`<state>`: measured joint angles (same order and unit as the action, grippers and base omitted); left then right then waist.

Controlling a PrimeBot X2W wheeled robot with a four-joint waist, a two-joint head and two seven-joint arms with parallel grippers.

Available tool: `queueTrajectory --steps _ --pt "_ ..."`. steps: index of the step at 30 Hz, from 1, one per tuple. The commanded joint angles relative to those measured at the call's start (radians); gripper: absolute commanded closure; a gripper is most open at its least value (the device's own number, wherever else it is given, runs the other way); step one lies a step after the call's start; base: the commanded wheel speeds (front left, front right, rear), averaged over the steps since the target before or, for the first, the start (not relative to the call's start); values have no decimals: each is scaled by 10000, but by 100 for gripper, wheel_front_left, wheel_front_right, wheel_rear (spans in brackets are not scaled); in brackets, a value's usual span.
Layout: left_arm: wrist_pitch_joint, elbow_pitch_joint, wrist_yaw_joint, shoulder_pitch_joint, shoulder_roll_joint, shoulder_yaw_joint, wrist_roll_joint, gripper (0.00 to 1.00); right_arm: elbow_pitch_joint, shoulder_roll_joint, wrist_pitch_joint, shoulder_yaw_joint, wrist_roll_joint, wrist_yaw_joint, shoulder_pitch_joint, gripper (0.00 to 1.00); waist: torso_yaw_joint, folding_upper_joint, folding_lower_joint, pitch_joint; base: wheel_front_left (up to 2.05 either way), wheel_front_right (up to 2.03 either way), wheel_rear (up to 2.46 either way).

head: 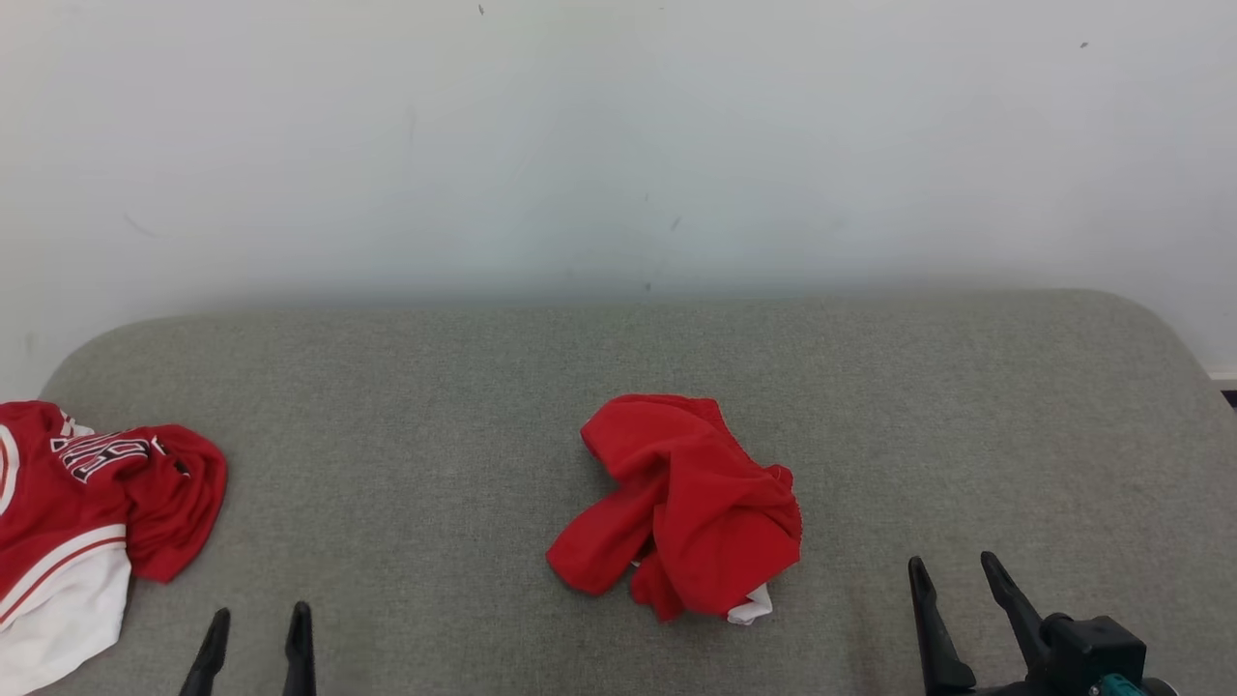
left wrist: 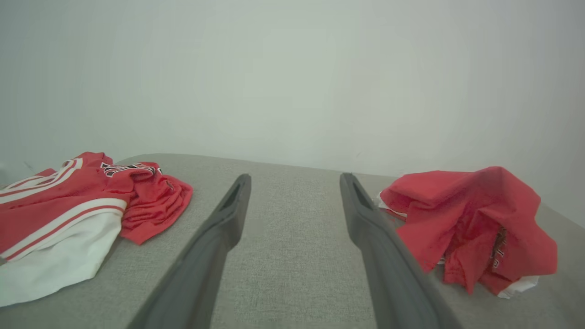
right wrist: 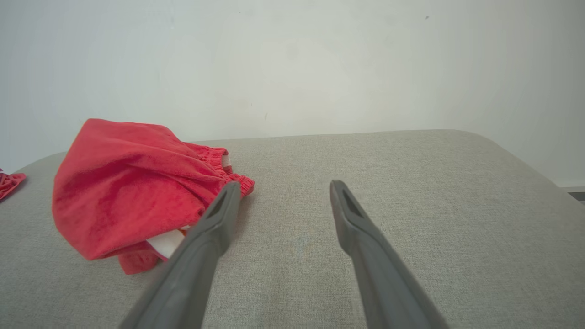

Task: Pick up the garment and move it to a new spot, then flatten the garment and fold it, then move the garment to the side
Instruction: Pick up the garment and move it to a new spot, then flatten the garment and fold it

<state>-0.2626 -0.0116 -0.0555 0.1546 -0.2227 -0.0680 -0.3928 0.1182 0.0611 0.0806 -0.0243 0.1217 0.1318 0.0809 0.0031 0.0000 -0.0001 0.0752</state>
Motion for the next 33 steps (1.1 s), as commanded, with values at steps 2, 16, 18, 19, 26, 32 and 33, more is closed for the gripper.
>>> queueTrajectory --steps 2,16,18,19,26,32,33 --pt "-35 -87 -172 284 130 324 154 0 69 107 35 60 83 -21 106 0 15 0 1 25 0 0 0" --pt "158 -1246 -355 498 33 220 398 0 195 231 -280 88 -32 -21 203 0 -42 0 1 11 0 0 0" --pt "148 -1252 -353 459 16 208 398 0 161 228 -329 84 -39 -21 212 0 -58 0 1 2 0 0 0" --pt "146 -1257 -360 449 15 201 388 0 146 228 -333 84 -42 -21 213 0 -68 0 1 0 0 0 0" --pt "115 -1299 -354 411 29 132 335 0 95 203 -396 100 -7 -21 238 0 -120 0 1 -22 0 0 0" --pt "117 -1311 -356 414 26 63 276 0 71 166 -404 89 19 -21 244 0 -143 0 1 -34 0 0 0" --pt "126 -1309 -356 418 14 56 259 0 69 162 -410 87 19 -21 248 0 -148 0 1 -38 0 0 0"
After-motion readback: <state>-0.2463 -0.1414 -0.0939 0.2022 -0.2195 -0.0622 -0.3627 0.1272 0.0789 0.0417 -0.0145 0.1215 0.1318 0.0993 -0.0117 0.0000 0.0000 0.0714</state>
